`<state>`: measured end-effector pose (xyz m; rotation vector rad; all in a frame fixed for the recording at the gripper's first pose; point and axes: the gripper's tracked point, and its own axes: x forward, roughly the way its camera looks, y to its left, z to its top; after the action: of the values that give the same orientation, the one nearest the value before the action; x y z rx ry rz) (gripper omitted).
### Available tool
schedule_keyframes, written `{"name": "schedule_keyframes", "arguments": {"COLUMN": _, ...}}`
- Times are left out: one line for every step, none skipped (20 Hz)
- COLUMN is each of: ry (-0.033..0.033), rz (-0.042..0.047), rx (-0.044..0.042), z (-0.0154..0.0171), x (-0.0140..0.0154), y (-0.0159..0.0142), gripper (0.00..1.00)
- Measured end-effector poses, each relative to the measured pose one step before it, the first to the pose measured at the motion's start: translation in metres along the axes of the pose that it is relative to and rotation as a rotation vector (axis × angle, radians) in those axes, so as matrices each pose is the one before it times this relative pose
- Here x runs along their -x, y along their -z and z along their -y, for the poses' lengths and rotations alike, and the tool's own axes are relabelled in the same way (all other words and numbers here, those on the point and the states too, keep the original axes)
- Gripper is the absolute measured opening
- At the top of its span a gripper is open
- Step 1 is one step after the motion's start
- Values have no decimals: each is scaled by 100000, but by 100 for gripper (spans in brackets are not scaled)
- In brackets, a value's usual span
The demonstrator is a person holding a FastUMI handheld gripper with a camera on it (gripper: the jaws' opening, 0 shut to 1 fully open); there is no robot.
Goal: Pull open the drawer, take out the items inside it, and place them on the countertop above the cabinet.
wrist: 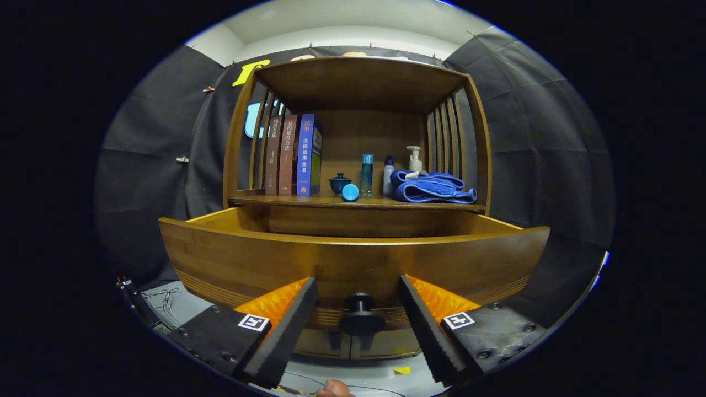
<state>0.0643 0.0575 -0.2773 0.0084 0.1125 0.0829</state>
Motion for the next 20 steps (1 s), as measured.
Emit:
{"name": "schedule_keyframes", "arguments": {"ry": 34, "rz": 393, "rx": -402, "z": 0, "x": -701, "y": -465, "gripper": 99}}
{"name": "schedule_keyframes", "arguments": {"ry": 168, "rz": -876, "rx": -369, "z": -121, "x": -718, "y": 88, "gripper": 99}}
{"name": "schedule_keyframes", "arguments": {"ry": 75, "rz": -315, "rx": -270, "z": -35, "x": -666, "y": -210, "gripper": 98}}
{"name": "schedule_keyframes", "arguments": {"ry": 162, "rz": -1108, "rx": -122, "z": -100, "x": -762, "y": 32, "gripper": 99}}
{"name": "schedule_keyframes", "arguments": {"ry": 270, "rz": -149, "rx": 239, "z": -94, "x": -599, "y": -213, "gripper": 99}}
{"name": "schedule_keyframes", "arguments": {"ry": 145, "rz": -768, "rx": 9, "z": -3, "x": -699, "y": 55, "gripper": 99}}
{"name": "schedule_keyframes", "arguments": {"ry": -52, "rz": 264, "rx": -603, "z": -88, "x": -651, "y": -123, "gripper": 99}}
{"name": "schedule_keyframes", "arguments": {"ry": -126, "rz": -161, "rx": -1108, "z": 10, "x": -645, "y": -95, "gripper": 99}}
{"name": "schedule_keyframes", "arguments": {"ry": -117, "rz": 505, "rx": -1092, "z": -40, "x": -628, "y": -169, "gripper": 99}}
{"name": "schedule_keyframes", "arguments": {"ry": -109, "rz": 234, "rx": -881, "z": -12, "x": -610, "y": -62, "gripper": 99}}
{"name": "schedule_keyframes", "arguments": {"ry": -14, "rz": 115, "rx": -895, "z": -24, "x": -606, "y": -66, "gripper": 99}}
{"name": "schedule_keyframes", "arguments": {"ry": 8, "rz": 189, "rx": -786, "z": -77, "x": -654, "y": -85, "gripper": 99}}
{"name": "schedule_keyframes", "arguments": {"ry": 38, "rz": -167, "rx": -822, "z": 15, "x": -621, "y": -78, "gripper": 99}}
{"name": "schedule_keyframes", "arguments": {"ry": -83, "rz": 81, "rx": -555, "z": -5, "x": -578, "y": -18, "gripper": 99}}
{"name": "schedule_keyframes", "arguments": {"ry": -105, "rz": 152, "rx": -489, "z": -25, "x": -616, "y": -94, "gripper": 99}}
{"name": "schedule_keyframes", "arguments": {"ry": -123, "rz": 221, "rx": -219, "z": 10, "x": -543, "y": -30, "gripper": 99}}
{"name": "schedule_keyframes", "arguments": {"ry": -121, "rz": 260, "rx": 177, "z": 58, "x": -686, "y": -97, "gripper": 99}}
{"name": "schedule_keyframes", "arguments": {"ry": -144, "rz": 22, "rx": -148, "z": 35, "x": -559, "y": 8, "gripper": 99}}
{"name": "schedule_keyframes", "arguments": {"ry": -209, "rz": 220, "rx": -523, "z": 74, "x": -568, "y": -38, "gripper": 99}}
{"name": "schedule_keyframes", "arguments": {"ry": -113, "rz": 194, "rx": -872, "z": -83, "x": -20, "y": -23, "gripper": 99}}
